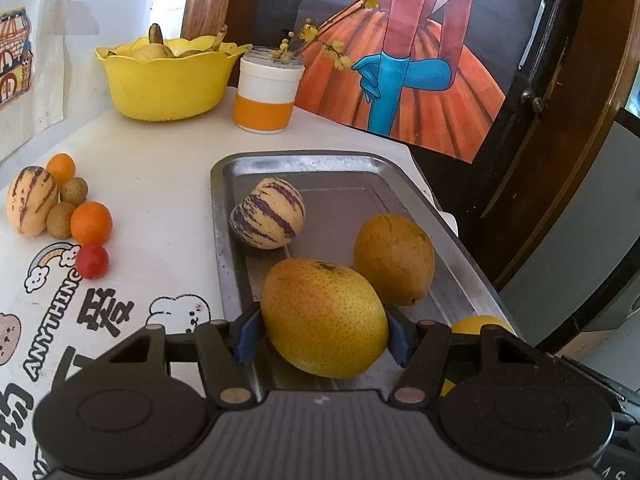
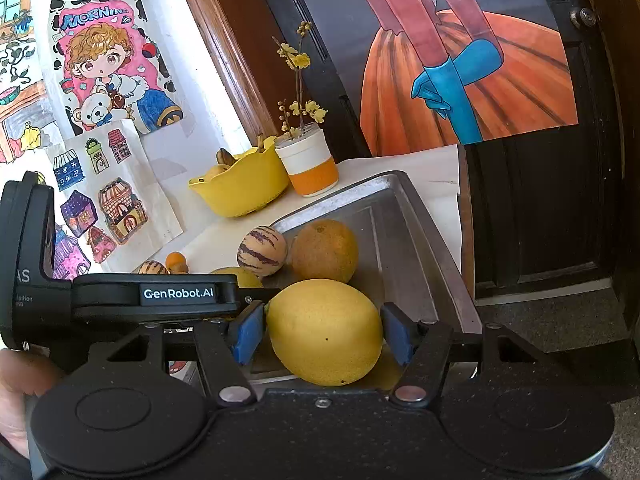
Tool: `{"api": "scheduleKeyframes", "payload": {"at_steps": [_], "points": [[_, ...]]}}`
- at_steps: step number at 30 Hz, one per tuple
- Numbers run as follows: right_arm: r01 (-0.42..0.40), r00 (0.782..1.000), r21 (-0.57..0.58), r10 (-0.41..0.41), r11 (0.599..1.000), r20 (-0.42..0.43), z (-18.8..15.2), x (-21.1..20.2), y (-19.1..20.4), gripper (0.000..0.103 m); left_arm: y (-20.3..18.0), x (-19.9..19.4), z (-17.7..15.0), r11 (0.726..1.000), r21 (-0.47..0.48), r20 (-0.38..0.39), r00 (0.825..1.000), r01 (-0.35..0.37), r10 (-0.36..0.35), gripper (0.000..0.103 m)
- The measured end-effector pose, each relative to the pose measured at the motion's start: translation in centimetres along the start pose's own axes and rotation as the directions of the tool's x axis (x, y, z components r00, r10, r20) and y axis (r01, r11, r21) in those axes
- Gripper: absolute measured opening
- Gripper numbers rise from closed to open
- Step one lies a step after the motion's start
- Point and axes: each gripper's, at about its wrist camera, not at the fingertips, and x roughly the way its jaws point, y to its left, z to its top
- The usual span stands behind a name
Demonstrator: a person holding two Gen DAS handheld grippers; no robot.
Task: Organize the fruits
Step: 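Carry the pear and lemon in both tools over the metal tray, then lower both fruits onto the tray and open both tools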
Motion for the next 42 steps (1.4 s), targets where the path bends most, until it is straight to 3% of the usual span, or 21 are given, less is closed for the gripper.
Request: {"api": "scheduleKeyframes", "payload": {"at_steps": [15, 19, 26, 28, 31, 38, 42], "points": [[0.013, 1.000, -0.016, -0.013, 1.000, -0.001, -0.1, 0.0, 0.3, 0.067, 0.2, 0.3, -0.1, 1.000, 0.010, -0.024, 0.999, 0.028, -0.027, 0.067], [0.012, 1.000, -0.031, -0.011, 0.999, 0.005, -0.3, -0.2, 0.7, 0.078, 0.2, -0.4, 0.0, 1.000, 0.004, 0.013, 1.000, 0.025, -0.025, 0.073], [0.011, 1.000, -0.058, -0.011, 0.998, -0.003, -0.7, -0.8, 2.1, 0.088, 1.1, -2.6, 0.5, 1.000, -0.001, 0.081, 0.996, -0.024, 0.024, 0.092], [0.007, 1.000, -0.069, -0.007, 0.998, -0.001, -0.7, -1.2, 2.6, 0.096, 1.6, -3.3, 0.5, 0.999, -0.015, 0.103, 0.994, -0.044, 0.045, 0.100], [0.008, 1.000, -0.087, -0.008, 0.996, 0.002, -0.9, -1.8, 3.5, 0.102, 2.5, -4.4, 0.4, 0.996, -0.040, 0.133, 0.988, -0.076, 0.080, 0.102], [0.008, 1.000, -0.126, -0.011, 0.992, -0.022, -1.5, -3.1, 6.0, 0.102, 4.7, -7.3, -0.5, 0.987, -0.105, 0.172, 0.975, -0.122, 0.139, 0.102], [0.010, 0.999, -0.151, -0.015, 0.989, -0.032, -2.2, -4.0, 7.3, 0.102, 5.6, -9.1, -1.9, 0.983, -0.088, 0.179, 0.968, -0.162, 0.175, 0.102]]}}
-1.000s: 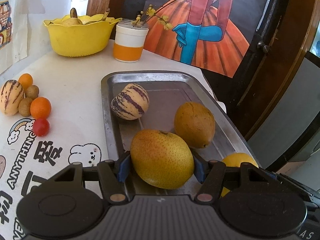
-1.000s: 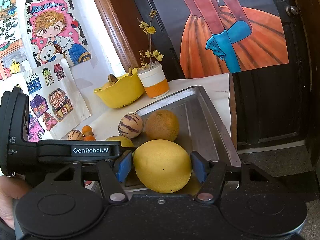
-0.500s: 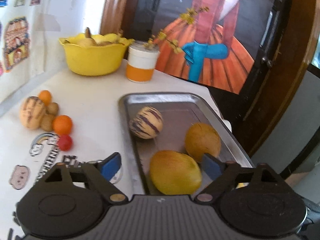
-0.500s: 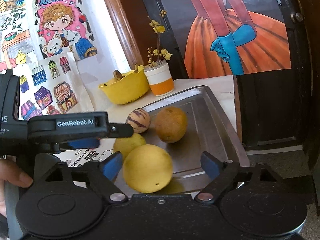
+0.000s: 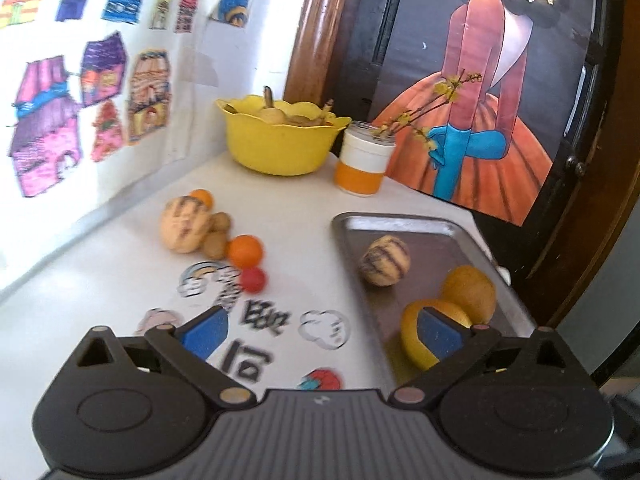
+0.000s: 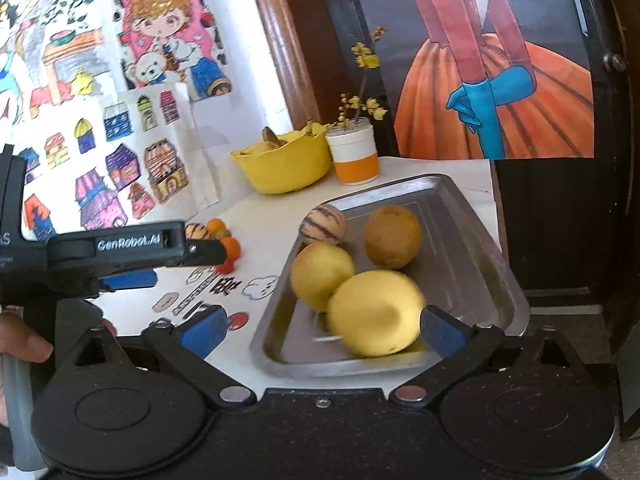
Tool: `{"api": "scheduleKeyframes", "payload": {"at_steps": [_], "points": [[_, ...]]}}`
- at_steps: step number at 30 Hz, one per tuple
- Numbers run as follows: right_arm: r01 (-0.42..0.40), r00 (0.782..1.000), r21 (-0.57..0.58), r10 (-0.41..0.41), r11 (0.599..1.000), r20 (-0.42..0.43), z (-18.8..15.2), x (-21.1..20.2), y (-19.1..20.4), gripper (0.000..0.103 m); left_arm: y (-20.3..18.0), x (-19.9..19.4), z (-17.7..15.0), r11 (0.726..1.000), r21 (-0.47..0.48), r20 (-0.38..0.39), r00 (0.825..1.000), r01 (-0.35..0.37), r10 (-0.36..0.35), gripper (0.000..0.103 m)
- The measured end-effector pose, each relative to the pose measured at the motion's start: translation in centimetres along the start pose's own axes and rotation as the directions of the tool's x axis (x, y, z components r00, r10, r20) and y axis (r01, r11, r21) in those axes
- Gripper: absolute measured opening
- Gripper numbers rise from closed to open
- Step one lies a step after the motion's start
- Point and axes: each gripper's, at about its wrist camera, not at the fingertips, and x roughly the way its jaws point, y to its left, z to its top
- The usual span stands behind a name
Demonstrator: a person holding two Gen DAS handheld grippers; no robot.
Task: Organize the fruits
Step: 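Lower both fruits onto the tray and open both tools, then withdraw both tools from the tray toward the remaining small fruits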
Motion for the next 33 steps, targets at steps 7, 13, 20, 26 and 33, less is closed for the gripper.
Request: {"api": "scheduleKeyframes", "payload": {"at_steps": [7, 13, 20, 26, 33], "points": [[-0.004, 0.999, -0.021, 0.003, 1.000, -0.043, -1.6, -1.2, 2.2, 0.102, 1.8, -3.9, -2.7, 0.993, 0.062, 0.020, 0.995, -0.096, 0.095, 0.102], [-0.017, 0.996, -0.049, 0.012, 0.999, -0.093, -3.1, -2.3, 4.1, 0.102, 3.8, -7.3, -5.8, 0.985, 0.013, 0.015, 0.985, -0.172, 0.172, 0.102], [-0.015, 0.990, -0.096, 0.001, 0.995, -0.143, -5.0, -3.6, 6.5, 0.102, 6.9, -10.3, -8.6, 0.977, -0.100, 0.010, 0.982, -0.186, 0.188, 0.102], [-0.043, 0.984, -0.134, 0.019, 0.990, -0.178, -5.8, -3.9, 8.8, 0.102, 8.6, -12.4, -9.2, 0.969, -0.119, 0.049, 0.973, -0.218, 0.225, 0.103], [-0.085, 0.978, -0.187, 0.046, 0.979, -0.204, -6.1, -3.9, 11.3, 0.102, 11.3, -14.0, -10.1, 0.951, -0.206, 0.055, 0.968, -0.229, 0.245, 0.103]]}}
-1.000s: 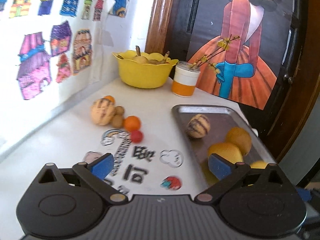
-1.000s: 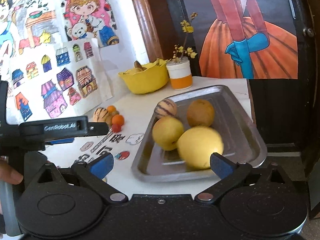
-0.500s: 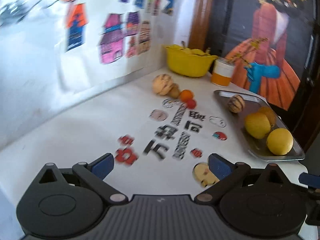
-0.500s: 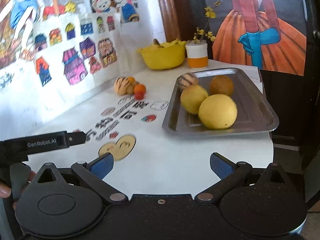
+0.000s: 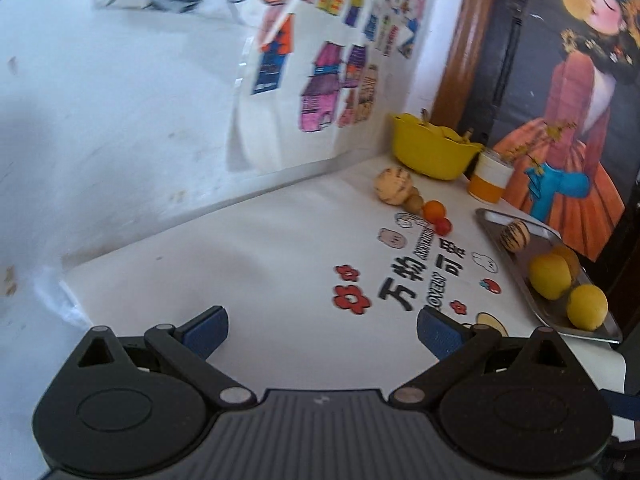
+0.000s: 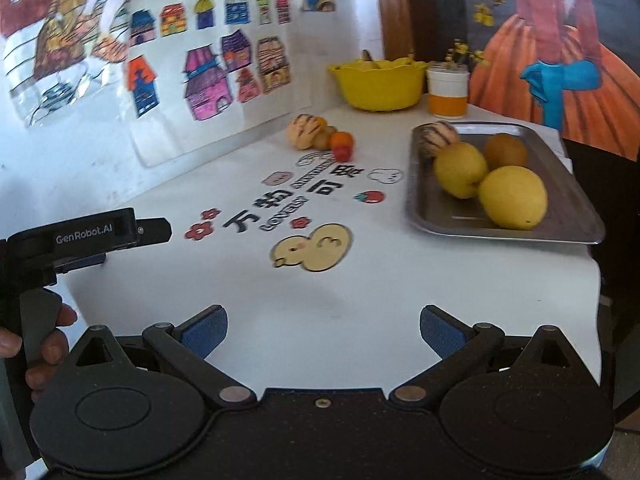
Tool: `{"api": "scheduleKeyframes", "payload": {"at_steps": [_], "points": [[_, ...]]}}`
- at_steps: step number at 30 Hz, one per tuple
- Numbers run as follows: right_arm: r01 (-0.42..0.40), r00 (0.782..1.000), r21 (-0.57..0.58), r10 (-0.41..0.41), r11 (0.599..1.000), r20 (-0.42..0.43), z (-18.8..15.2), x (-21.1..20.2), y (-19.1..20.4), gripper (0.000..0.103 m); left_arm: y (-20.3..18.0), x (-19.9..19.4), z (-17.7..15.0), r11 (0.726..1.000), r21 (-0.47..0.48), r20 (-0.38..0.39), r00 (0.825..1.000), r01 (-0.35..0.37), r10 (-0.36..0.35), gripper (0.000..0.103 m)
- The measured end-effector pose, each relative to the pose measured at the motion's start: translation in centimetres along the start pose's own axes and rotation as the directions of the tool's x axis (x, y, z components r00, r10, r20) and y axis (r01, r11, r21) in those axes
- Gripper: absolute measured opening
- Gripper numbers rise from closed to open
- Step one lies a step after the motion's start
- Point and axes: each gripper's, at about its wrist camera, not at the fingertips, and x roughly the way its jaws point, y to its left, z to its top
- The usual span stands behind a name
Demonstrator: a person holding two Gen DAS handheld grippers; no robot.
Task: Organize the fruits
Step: 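Withdraw both tools from the tray toward the remaining small fruits, then grasp the second striped pepino melon with the left tool while the right reaches toward the cherry tomato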
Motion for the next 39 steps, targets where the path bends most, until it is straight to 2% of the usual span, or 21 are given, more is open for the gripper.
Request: {"api": "scheduleKeyframes", "payload": {"at_steps": [7, 11, 16, 20, 25, 29, 32, 35, 39], "points": [[-0.032, 0.999, -0.074, 0.032, 0.997, -0.004, 0.5, 0.4, 1.8, 0.102, 0.5, -0.7, 0.0, 1.000, 0.008, 0.014, 1.000, -0.019, 0.019, 0.103], [-0.033, 0.999, -0.133, 0.036, 0.991, 0.019, 2.0, 0.4, 1.8, 0.102, 0.3, -0.6, 0.5, 0.999, 0.024, 0.019, 0.999, -0.027, 0.026, 0.103], [-0.056, 0.997, -0.174, 0.065, 0.983, 0.048, 5.8, 0.4, 0.7, 0.102, -0.4, -0.2, 2.1, 0.997, 0.066, 0.040, 0.999, -0.039, 0.037, 0.103], [-0.066, 0.992, -0.193, 0.085, 0.979, 0.092, 10.2, 0.1, -0.7, 0.102, -1.4, 0.4, 4.1, 0.993, 0.119, 0.051, 0.999, -0.025, 0.019, 0.103], [-0.022, 0.989, -0.258, 0.059, 0.966, 0.134, 15.5, 0.5, -2.0, 0.102, -2.8, 1.3, 7.5, 0.985, 0.170, 0.073, 0.997, -0.006, -0.007, 0.103], [0.033, 0.989, -0.375, 0.025, 0.926, 0.148, 19.2, 2.0, -1.7, 0.102, -4.0, 3.6, 10.7, 0.979, 0.202, 0.085, 0.995, 0.037, -0.056, 0.103], [0.061, 0.988, -0.420, 0.006, 0.906, 0.156, 21.3, 3.9, -1.7, 0.102, -5.2, 6.8, 13.1, 0.972, 0.234, 0.067, 0.997, 0.021, -0.038, 0.103], [0.075, 0.987, -0.408, -0.011, 0.910, 0.158, 21.9, 6.4, -2.4, 0.102, -5.9, 9.6, 15.0, 0.973, 0.228, 0.073, 0.996, 0.036, -0.054, 0.103], [0.031, 0.992, -0.381, 0.018, 0.924, 0.125, 20.8, 10.2, -3.2, 0.102, -6.4, 13.3, 16.3, 0.981, 0.171, 0.053, 0.993, 0.094, -0.104, 0.103]]}}
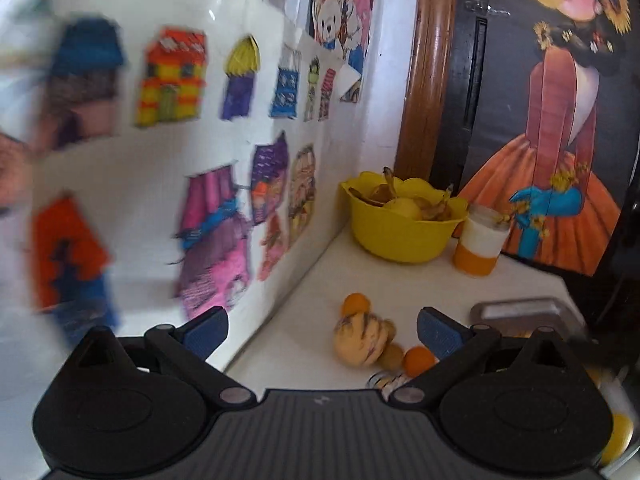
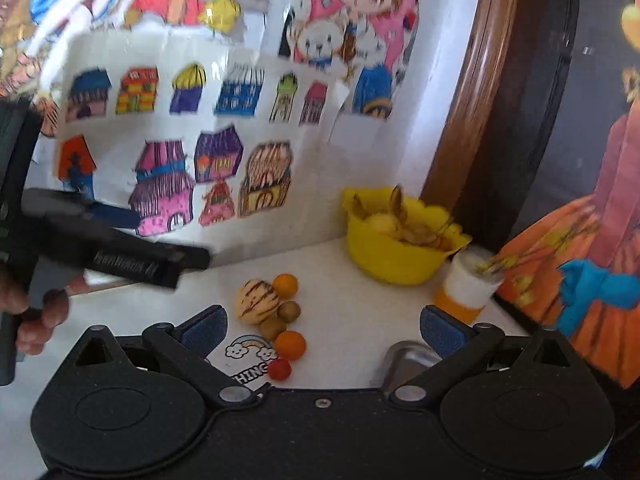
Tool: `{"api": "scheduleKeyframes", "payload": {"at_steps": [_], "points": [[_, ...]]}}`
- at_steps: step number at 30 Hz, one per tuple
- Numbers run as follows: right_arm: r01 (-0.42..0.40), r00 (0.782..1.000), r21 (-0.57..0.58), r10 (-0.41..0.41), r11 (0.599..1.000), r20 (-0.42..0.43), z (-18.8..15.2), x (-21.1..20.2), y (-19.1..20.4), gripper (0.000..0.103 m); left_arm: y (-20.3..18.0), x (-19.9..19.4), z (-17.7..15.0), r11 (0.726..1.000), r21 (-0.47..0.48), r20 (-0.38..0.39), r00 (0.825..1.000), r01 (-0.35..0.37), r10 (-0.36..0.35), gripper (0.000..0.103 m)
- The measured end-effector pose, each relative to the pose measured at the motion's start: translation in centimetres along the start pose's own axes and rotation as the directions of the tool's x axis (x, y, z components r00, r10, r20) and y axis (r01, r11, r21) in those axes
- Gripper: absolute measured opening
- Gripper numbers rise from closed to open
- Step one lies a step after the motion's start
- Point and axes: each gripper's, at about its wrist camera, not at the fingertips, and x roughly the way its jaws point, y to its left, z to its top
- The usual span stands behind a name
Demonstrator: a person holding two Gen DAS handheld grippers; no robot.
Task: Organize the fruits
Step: 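Grasp the second striped pepino melon with the left tool while the right reaches toward the cherry tomato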
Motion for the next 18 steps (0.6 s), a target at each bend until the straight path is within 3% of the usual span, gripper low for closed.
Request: {"api": "scheduleKeyframes", "payload": {"at_steps": [6, 11, 18], "points": [[-0.035, 0.999, 0.071, 0.035, 0.997, -0.002, -2.8, 4.2, 0.5, 0.102, -0.4, 5.3, -0.3, 0.998, -0.018, -0.027, 0.998, 0.062, -0.062, 0.103], [-0.096, 0.994, 0.176, 0.103, 0.980, -0.035, -4.3, 6.5, 0.8, 0.102, -0.9, 8.7, -1.2, 0.998, -0.003, -0.056, 0.996, 0.068, -0.068, 0.103], [-0.109, 0.989, 0.233, 0.129, 0.966, -0.075, -5.6, 9.1, 1.0, 0.102, -0.1, 11.7, -2.6, 0.995, -0.058, -0.115, 0.990, 0.077, -0.083, 0.102]]}}
